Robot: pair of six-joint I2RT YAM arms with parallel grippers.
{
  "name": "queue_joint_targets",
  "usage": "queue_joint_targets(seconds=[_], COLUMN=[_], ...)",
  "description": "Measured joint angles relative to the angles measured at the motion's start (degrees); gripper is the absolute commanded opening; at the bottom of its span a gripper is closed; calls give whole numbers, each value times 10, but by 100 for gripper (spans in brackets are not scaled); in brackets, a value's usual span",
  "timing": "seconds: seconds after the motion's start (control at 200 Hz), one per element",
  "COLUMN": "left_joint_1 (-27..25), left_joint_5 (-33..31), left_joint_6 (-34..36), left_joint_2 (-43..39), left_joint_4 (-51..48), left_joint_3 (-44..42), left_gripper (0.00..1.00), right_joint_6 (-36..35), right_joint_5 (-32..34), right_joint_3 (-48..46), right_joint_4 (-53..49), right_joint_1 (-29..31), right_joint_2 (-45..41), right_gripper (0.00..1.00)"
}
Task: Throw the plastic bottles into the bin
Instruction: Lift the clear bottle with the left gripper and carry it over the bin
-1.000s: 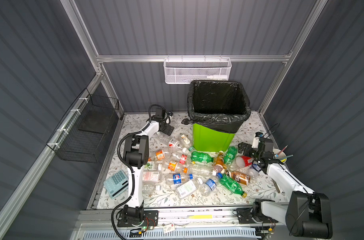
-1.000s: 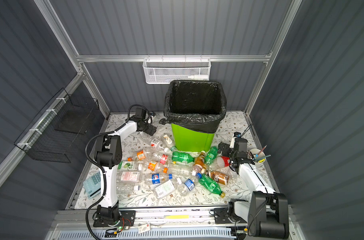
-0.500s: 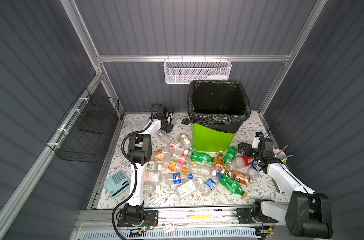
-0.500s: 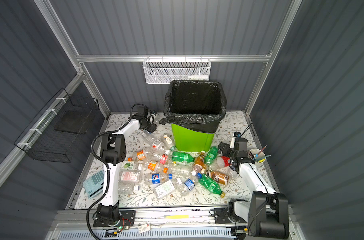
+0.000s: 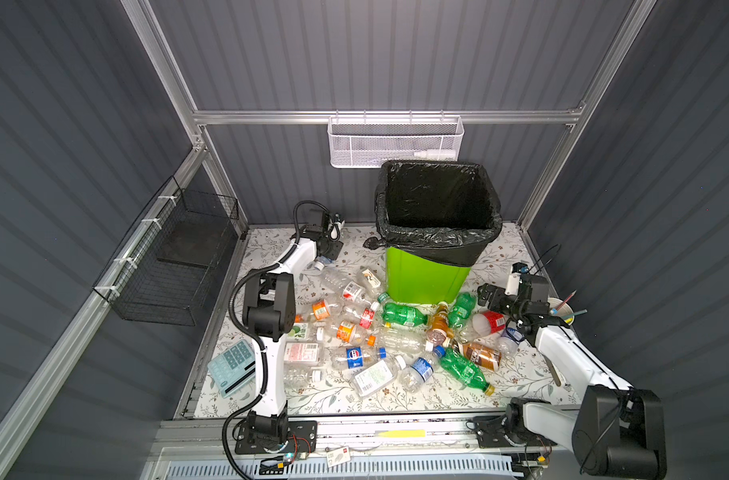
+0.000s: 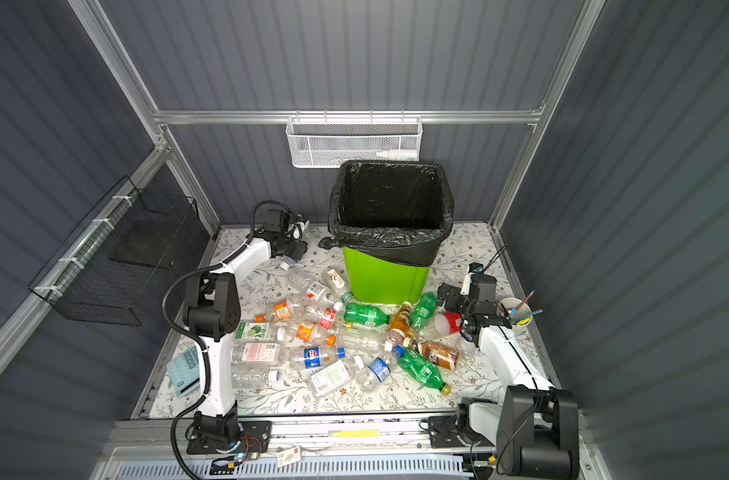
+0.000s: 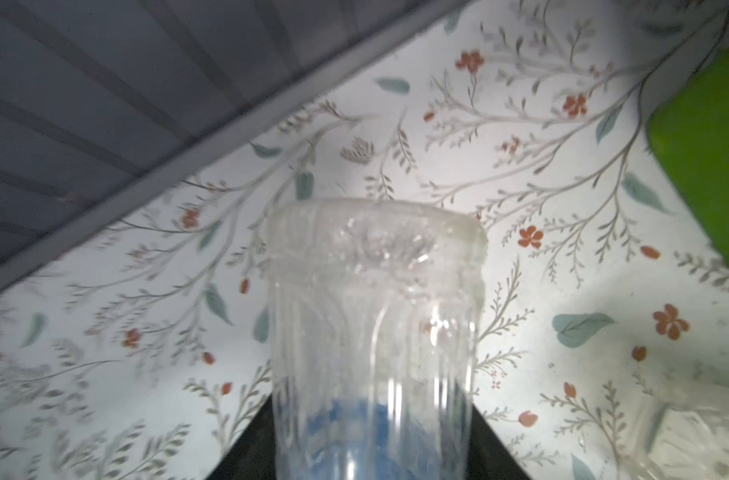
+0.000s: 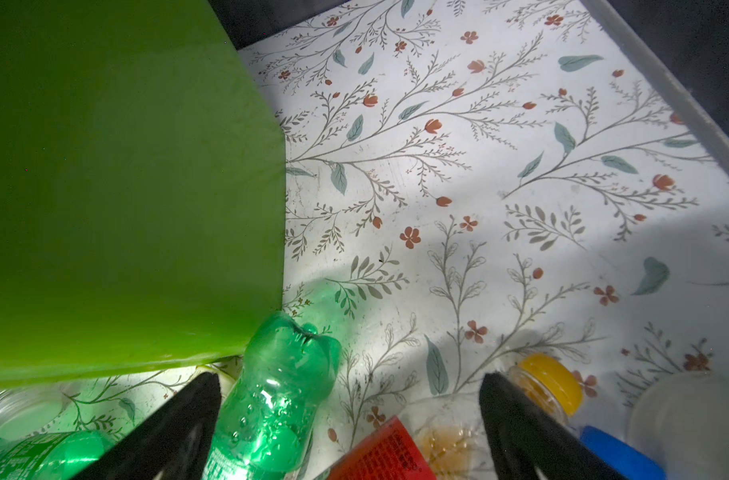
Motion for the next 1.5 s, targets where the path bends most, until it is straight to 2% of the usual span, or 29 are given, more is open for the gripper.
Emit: queue_joint_targets(seconds=[0.2, 0.345, 0.475, 0.57, 0.71, 0.806, 0.891, 0.976, 1.001, 1.081, 1.221, 1.496], left_joint_1=[6, 9, 10, 10, -10, -80, -166, -226, -239, -259, -247, -239], left_joint_5=[-49, -65, -61, -32, 28, 51, 61, 72, 74, 74, 38, -35], left_joint_6=[-31, -63, -96, -130, -191, -199, -171, -155, -152, -148, -148, -140], left_joint_2=[-169, -296, -395, -439, -422, -351, -242, -151, -139, -136, -224, -372], left_joint_4=[83, 153, 238, 299, 352, 327, 240, 159, 142, 121, 155, 264], left_joint_3=[-71, -96, -104, -95, -44, 34, 157, 234, 234, 187, 49, -10], left_gripper=[50, 57, 59, 59, 61, 67, 77, 94, 99, 100, 100, 100], right_joint_6=[0, 1, 3, 6, 13, 18, 22, 22, 22, 22, 24, 45], right_joint_5=[1, 5, 13, 18, 29, 25, 14, 2, 0, 0, 14, 53], right_joint_3=[0, 0, 0, 0, 0, 0, 1, 10, 13, 16, 16, 21], right_joint_4=[-2, 0, 0, 1, 5, 11, 10, -4, -8, -13, -23, -74], right_joint_1=[0, 0, 0, 0, 0, 0, 0, 0, 0, 0, -1, -2], right_joint_2=[-34, -68, -93, -113, -142, -148, -141, -126, -124, -127, -149, -154], right_gripper=[99, 99, 99, 99, 99, 99, 99, 99, 99, 99, 99, 99])
